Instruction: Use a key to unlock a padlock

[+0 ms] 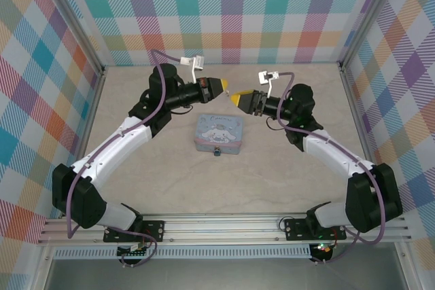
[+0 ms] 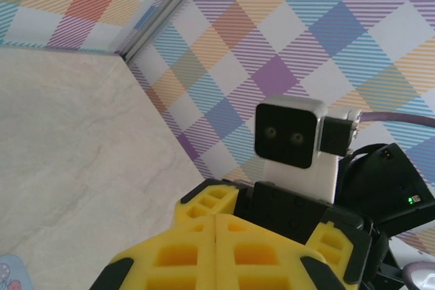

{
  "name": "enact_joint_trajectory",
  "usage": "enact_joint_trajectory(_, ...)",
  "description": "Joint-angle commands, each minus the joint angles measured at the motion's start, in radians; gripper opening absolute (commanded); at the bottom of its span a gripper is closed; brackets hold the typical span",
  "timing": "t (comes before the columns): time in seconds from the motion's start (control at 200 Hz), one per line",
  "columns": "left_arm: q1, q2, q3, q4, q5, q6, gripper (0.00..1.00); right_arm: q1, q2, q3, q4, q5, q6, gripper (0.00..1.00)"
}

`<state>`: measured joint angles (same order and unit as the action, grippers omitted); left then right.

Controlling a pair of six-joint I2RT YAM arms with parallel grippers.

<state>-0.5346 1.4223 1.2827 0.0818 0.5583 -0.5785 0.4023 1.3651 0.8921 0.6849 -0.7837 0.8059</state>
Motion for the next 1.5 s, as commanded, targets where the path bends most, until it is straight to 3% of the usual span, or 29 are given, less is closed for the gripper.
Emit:
enact_joint_trajectory(0.0,-0.005,-0.010,0.019,-0.006,0.017,0.020,0.00,0.013,0.024,0.043,0.095,-0.037,0.022,0.53)
enact_joint_trajectory(1.16,-0.005,0.001,0.018,-0.020,-0.008,0.025,0.00,0.043,0.068,0.084,0.078,-0.019,0.046,0.05)
enact_joint_trajectory(1.355,-0.004,-0.032,0.026,-0.111,-0.070,0.092,0.34,0.043,0.035,0.080,-0.046,0.011,-0.043,0.03)
enact_joint_trajectory(1.44,0.003,-0.060,0.027,-0.191,-0.142,0.129,0.52,0.043,0.015,0.080,-0.188,0.041,-0.118,0.03)
enact_joint_trajectory(1.495,0.011,-0.079,0.021,-0.253,-0.185,0.147,0.58,0.043,0.002,0.077,-0.272,0.069,-0.171,0.03)
